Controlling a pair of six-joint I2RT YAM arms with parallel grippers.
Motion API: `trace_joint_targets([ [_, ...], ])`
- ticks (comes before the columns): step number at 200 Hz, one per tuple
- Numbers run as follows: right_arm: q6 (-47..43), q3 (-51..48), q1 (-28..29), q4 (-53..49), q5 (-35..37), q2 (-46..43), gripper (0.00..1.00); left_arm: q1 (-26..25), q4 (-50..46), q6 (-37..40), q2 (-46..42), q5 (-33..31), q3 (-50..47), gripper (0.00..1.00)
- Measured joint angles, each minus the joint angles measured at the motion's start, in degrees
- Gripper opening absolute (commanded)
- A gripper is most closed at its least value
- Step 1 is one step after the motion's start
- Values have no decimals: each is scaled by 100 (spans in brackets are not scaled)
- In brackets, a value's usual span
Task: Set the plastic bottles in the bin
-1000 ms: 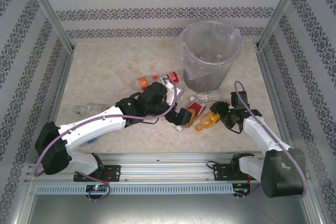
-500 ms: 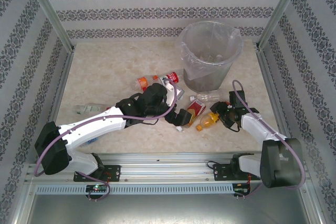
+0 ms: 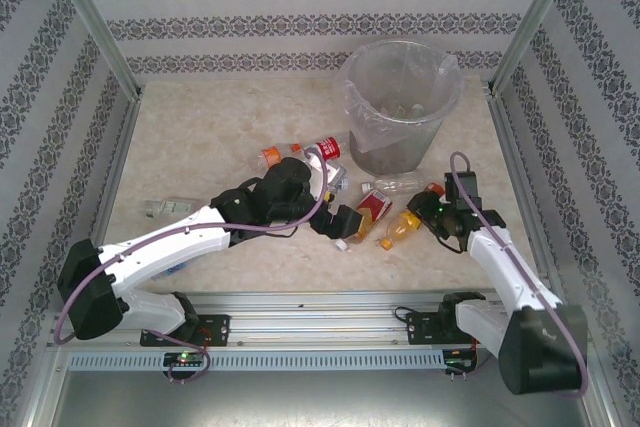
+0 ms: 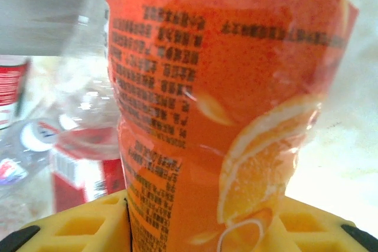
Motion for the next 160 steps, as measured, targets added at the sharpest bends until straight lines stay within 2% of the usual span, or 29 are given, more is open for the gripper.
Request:
trace_joint_targets([
  [36, -417, 688, 4, -518, 15, -754, 46, 2, 131, -199, -162, 2, 0, 100],
  [69, -758, 1814, 48, -940, 24, -811, 45, 17, 293, -435, -334, 2, 4, 100],
  [109, -1139, 3530, 118, -1259, 52, -136, 45, 55, 354, -636, -555, -92, 87, 100],
  [160, -1528, 5637, 118, -1480, 81, 1357, 46, 59, 352, -704, -859, -264, 256, 100],
])
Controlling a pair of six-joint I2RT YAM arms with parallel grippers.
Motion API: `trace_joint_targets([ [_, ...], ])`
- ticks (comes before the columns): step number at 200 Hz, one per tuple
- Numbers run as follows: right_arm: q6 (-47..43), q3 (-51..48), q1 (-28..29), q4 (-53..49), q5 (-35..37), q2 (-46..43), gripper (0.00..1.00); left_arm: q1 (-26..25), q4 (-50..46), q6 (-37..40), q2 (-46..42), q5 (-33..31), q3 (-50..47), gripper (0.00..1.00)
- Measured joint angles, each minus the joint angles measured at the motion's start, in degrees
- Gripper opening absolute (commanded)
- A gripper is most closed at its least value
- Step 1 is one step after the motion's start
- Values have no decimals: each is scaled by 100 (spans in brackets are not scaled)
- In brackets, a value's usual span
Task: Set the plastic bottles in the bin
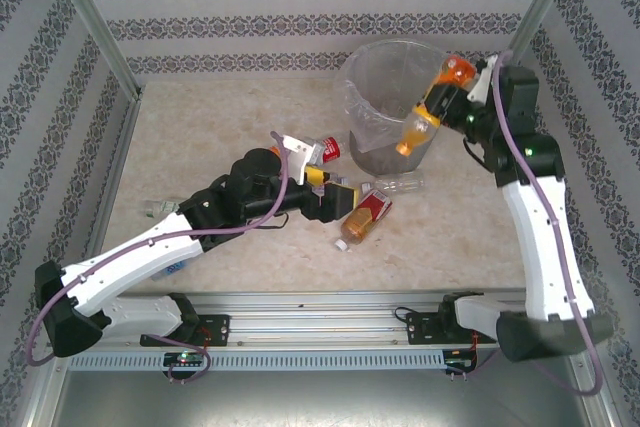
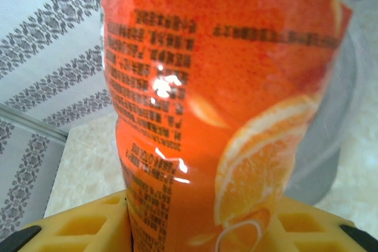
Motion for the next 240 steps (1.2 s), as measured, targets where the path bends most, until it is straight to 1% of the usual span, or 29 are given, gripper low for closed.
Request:
trace_joint_targets([
  [74, -214, 2267, 9, -251, 7, 2166, 47, 35, -136, 2, -98, -153, 9, 100],
  [139, -341, 3344, 11, -763, 87, 3617, 48, 35, -332, 7, -98, -188, 9, 100],
  [165, -361, 3517, 11, -1003, 87, 3995, 50, 35, -492, 9, -98, -205, 9, 100],
  [198, -361, 3517, 72, -1276, 98, 4229, 54, 35, -579, 9, -120, -203, -48, 100],
  [222, -358, 3517, 114, -1364, 109, 4306, 60, 33, -625, 9, -142, -203, -114, 100],
  [240, -358, 3536, 122, -1445, 109, 4367, 69, 33, -680, 7, -160, -201, -146, 100],
])
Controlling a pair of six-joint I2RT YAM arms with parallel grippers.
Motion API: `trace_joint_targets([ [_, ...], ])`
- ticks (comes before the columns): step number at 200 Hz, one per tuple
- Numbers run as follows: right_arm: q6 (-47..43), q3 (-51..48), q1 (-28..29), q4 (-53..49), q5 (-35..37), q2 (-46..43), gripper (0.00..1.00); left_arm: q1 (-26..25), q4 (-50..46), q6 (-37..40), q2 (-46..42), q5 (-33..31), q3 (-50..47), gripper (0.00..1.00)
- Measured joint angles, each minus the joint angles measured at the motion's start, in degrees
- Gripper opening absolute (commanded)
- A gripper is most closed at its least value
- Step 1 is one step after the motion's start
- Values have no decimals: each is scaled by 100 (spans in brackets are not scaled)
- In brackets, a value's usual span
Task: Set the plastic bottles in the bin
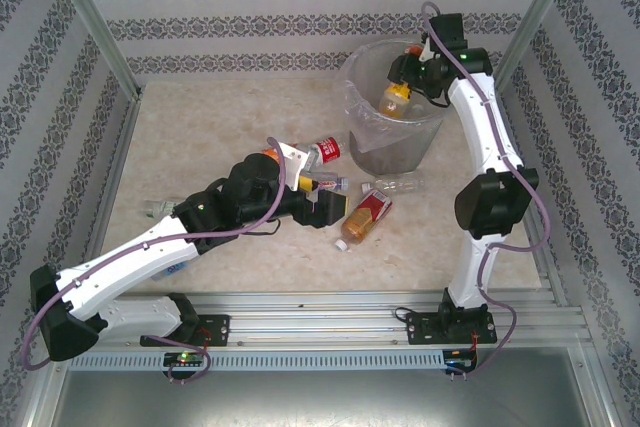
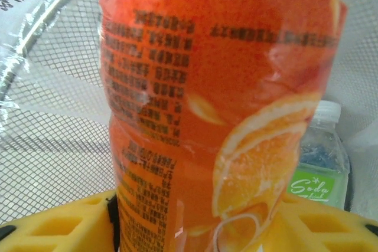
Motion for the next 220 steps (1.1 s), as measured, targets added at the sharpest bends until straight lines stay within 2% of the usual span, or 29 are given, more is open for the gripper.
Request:
trace_joint_targets([
  [29, -94, 190, 0, -155, 37, 140, 77, 0, -81, 2, -26, -2, -33, 100],
  [106, -306, 245, 28, -363, 107, -173, 79, 0, -352, 181, -28, -2, -118, 100],
  [165, -452, -1749, 179, 199, 42, -2223, 78, -11, -643, 461, 68, -4, -326, 100],
  [220, -356, -3941, 262, 737, -385, -4105, 80, -114, -651, 522, 717, -74, -363, 99],
])
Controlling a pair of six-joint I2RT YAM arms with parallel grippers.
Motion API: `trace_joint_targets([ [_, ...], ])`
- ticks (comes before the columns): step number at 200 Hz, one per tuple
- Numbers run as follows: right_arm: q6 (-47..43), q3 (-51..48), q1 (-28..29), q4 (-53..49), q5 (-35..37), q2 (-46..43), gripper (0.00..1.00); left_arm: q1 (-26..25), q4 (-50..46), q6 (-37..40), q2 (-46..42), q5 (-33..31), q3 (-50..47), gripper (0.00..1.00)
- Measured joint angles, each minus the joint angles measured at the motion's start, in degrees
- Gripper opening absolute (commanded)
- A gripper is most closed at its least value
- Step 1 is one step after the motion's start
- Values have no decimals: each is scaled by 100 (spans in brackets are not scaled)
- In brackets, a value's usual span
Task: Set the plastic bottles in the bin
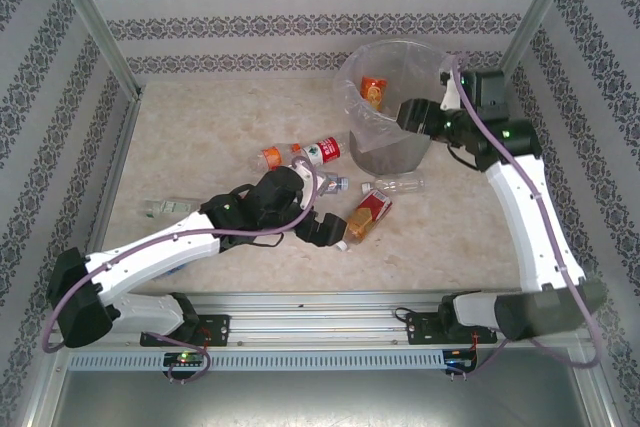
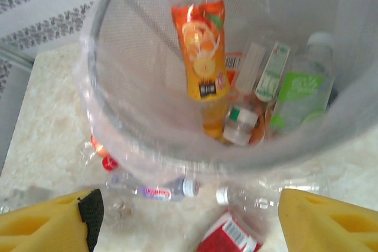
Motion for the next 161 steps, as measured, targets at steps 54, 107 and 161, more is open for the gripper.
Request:
trace_joint_targets([
  [54, 372, -1858, 76, 142, -516, -1453, 87, -52, 46, -2, 962, -151, 129, 98],
  [107, 623, -2968, 76, 140, -702, -2339, 98, -74, -17, -4, 2127, -297, 1019, 100],
  [161, 763, -3569, 76, 142, -894, -2787, 98, -125, -304, -2, 3141, -450, 1709, 93],
])
